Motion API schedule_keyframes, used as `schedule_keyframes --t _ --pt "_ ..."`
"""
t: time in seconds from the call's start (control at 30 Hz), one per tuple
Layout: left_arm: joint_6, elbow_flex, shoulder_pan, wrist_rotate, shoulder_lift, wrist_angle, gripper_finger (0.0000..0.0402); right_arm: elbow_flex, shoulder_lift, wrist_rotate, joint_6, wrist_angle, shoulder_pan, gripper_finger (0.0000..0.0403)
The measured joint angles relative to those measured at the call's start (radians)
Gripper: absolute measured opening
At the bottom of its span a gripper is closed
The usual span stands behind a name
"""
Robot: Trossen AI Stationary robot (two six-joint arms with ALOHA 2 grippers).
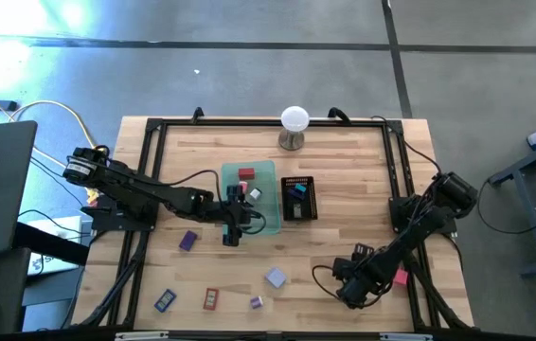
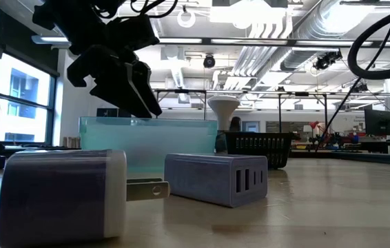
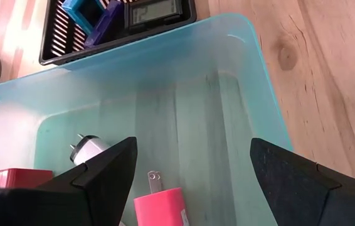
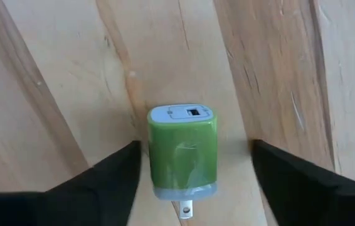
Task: Pick & Place Office items
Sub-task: Put the green charger adapter into the blue bin
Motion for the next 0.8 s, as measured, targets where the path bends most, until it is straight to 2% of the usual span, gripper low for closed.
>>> schedule_keyframes --t 0.33,0.47,0.63,0.8 --pt "-0.047 0.000 0.000 -0.001 0.000 -0.019 0.0303 -0.001 -0.001 -0.004 -0.004 0.001 -0.001 0.0122" --pt "-0.050 0.000 0.000 -0.001 0.000 -0.019 0.0303 -0.003 -0.012 -0.016 -0.015 0.001 -0.022 0.0120" --pt "-0.047 0.000 0.000 -0.001 0.000 -0.019 0.0303 -0.007 -0.046 0.014 0.087 -0.004 -0.066 0.0120" --pt "-0.046 0.000 0.000 -0.001 0.000 -0.018 0.0303 -0.006 -0.050 0.019 0.064 -0.023 -0.103 0.0128"
